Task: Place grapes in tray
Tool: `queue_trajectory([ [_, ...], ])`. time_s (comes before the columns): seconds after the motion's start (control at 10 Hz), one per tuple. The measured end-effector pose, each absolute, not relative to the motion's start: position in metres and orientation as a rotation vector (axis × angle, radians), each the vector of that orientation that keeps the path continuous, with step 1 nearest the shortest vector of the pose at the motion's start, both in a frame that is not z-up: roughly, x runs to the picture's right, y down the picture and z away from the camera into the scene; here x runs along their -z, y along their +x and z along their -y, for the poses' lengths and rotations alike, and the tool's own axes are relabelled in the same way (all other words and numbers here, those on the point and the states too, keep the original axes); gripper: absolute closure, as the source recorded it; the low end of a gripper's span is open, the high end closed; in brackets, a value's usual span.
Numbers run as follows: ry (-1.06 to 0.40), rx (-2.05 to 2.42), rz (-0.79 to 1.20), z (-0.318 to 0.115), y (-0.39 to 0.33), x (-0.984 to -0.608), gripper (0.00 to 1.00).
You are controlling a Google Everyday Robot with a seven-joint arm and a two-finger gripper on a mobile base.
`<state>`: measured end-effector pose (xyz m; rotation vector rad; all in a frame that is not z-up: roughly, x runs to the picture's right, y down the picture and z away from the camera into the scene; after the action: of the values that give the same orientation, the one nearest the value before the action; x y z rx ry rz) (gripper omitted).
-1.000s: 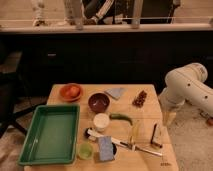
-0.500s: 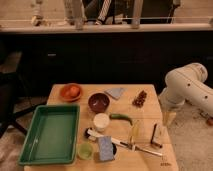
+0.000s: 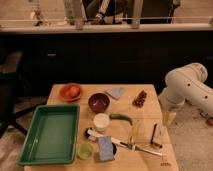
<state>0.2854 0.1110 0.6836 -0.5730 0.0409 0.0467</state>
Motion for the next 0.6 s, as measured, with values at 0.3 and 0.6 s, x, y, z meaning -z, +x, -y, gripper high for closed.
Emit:
queue_trajectory([
  [0.3, -0.547, 0.065, 0.057, -0.114, 0.282, -0.674, 0.21],
  [0.6, -0.539, 0.395, 0.208, -0.113, 0.275, -0.677, 0.21],
])
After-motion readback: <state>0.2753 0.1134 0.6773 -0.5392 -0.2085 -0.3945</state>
